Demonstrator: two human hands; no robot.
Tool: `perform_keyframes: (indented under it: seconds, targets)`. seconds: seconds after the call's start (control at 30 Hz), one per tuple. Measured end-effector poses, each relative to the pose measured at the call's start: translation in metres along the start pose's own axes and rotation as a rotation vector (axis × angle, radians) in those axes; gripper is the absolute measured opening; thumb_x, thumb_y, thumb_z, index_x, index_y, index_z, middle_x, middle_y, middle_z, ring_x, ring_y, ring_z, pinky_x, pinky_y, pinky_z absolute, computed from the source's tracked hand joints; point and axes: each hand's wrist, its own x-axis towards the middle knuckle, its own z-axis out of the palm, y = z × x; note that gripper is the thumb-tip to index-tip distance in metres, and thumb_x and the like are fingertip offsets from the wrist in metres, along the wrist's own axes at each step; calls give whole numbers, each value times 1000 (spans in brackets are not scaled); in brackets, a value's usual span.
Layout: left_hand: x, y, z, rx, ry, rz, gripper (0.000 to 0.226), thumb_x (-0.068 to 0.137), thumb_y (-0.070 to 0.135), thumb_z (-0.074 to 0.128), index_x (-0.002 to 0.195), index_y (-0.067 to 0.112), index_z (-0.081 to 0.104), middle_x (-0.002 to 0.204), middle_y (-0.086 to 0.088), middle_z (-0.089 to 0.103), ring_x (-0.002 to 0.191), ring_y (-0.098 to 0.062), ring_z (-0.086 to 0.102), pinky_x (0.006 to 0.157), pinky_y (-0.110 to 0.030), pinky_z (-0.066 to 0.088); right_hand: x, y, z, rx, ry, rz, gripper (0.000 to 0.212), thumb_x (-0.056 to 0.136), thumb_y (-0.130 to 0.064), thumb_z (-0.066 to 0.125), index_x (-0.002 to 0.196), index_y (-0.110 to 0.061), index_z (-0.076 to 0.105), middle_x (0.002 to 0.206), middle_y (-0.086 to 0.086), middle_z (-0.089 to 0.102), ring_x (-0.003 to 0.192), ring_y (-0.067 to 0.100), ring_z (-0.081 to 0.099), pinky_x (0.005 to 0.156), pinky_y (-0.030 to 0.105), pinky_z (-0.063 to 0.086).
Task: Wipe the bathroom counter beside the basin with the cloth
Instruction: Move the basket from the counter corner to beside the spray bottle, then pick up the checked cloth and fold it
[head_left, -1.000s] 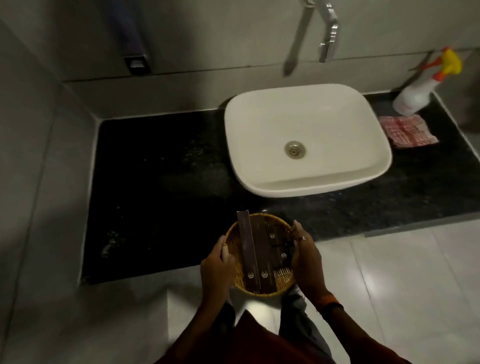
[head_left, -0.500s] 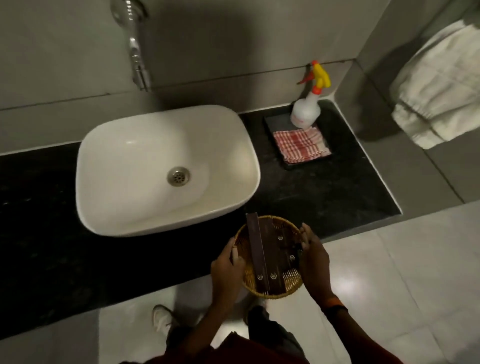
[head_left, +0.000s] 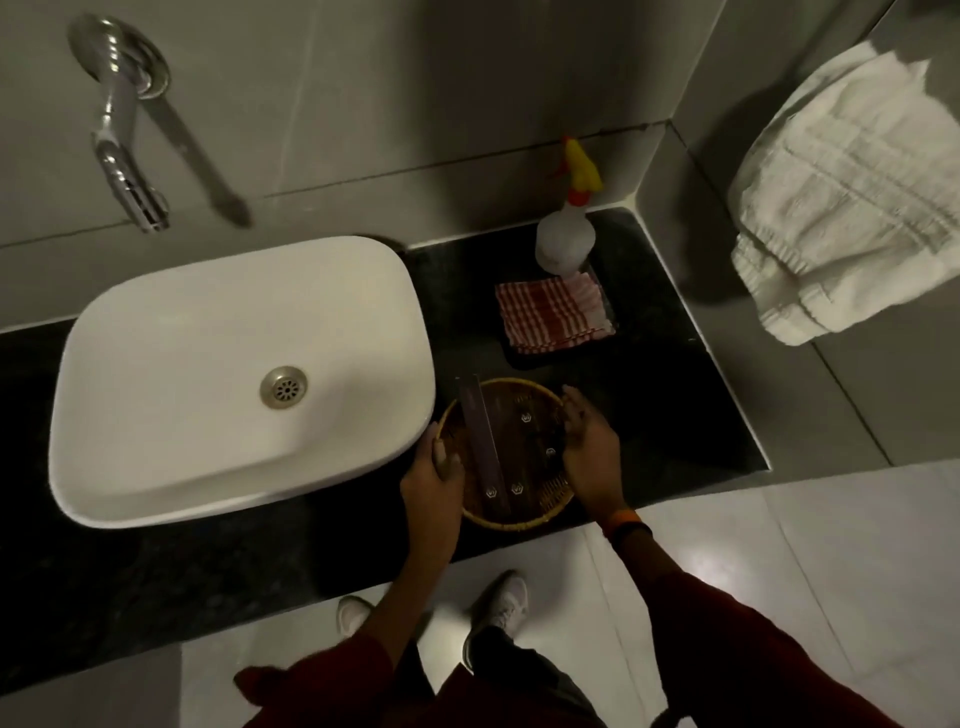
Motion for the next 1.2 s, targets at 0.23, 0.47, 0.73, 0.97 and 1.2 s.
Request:
perform_keyframes:
  seconds: [0.23,0.47,0.73,0.97,1.2]
  targets:
    - [-16,55,38,53,112,319,48,93,17,62,139,19,51,147,-2,52,137,-14,46,113,-32,39,26,4,-23,208,151,117,33,98,-24,59,131,-25,59,125,-10,64,111,1,60,104,33,49]
    - [114,130,104,259,-214,353,24,99,11,51,119,2,62,124,-16,65,119,-29,58,95,-25,42,152,-13,-45,-215,129,19,37,99,-28,51,134,-16,56,135,12,62,124,33,58,103,49,49]
    - [176,126,153,806,-232,354,56,94,27,62,142,6,43,149,-20,40,132,-42,39,111,-53,36,203,-6,-29,-610,-19,177,60,95,-34,60,147,-14,39,147,20,48,136,43,41,113,56,30]
    - [171,125,143,643,-138,474,26,98,23,51,116,13,67,122,-14,65,117,-38,53,102,-49,45,191,-18,-33,-195,110,100,41,87,-36,68,122,-16,61,128,10,66,121,36,58,103,49,45]
    - [118,125,81,-80,-228,270,13,93,7,61,103,15,57,110,-16,66,101,-35,67,78,-42,57,136,-54,-57,562,38,232,30,84,-14,75,108,-20,59,103,8,72,83,14,72,61,21,55]
